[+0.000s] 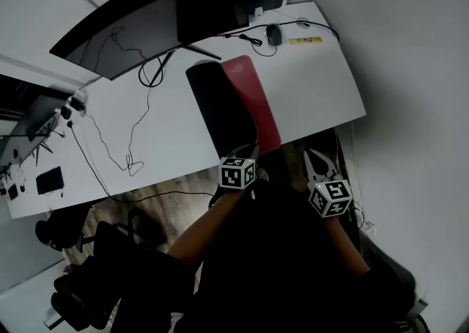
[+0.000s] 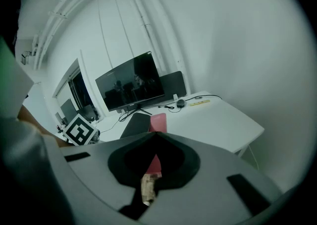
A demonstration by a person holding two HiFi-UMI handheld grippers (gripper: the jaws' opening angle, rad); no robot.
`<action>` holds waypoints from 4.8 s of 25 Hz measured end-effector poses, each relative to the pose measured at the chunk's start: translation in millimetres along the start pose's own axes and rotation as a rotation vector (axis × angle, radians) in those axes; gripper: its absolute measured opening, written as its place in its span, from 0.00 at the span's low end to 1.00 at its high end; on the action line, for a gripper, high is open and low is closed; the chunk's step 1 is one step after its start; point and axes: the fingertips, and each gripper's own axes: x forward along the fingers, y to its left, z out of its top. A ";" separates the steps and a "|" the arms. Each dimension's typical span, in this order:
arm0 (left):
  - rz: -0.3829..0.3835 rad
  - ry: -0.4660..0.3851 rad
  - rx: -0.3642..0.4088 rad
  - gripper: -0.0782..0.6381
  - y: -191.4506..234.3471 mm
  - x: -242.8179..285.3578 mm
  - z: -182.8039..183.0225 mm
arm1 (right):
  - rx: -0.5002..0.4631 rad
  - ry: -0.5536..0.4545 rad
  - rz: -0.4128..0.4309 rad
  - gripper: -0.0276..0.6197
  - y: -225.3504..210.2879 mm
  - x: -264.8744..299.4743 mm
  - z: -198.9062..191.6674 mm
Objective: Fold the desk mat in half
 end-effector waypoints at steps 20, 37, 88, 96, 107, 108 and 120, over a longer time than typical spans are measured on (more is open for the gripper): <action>-0.034 0.098 0.067 0.15 -39.0 61.3 -25.3 | 0.017 0.010 -0.067 0.04 -33.7 -29.5 -18.9; -0.028 0.148 0.057 0.15 -32.7 77.0 -40.9 | 0.013 0.036 -0.083 0.04 -28.1 -38.2 -27.9; 0.065 -0.623 -0.096 0.14 45.7 -257.1 64.5 | -0.232 -0.031 0.277 0.04 140.9 60.0 67.4; 0.244 -0.786 -0.032 0.14 100.5 -367.1 85.4 | -0.278 -0.095 0.283 0.04 218.0 67.2 109.0; 0.303 -0.801 0.067 0.14 152.4 -437.8 104.1 | -0.334 -0.207 0.233 0.04 273.1 66.6 140.7; 0.299 -0.798 0.066 0.14 156.2 -437.8 103.9 | -0.338 -0.212 0.224 0.04 273.7 65.7 140.1; 0.266 -0.794 0.110 0.14 177.0 -447.6 112.4 | -0.355 -0.266 0.140 0.04 284.1 52.1 129.2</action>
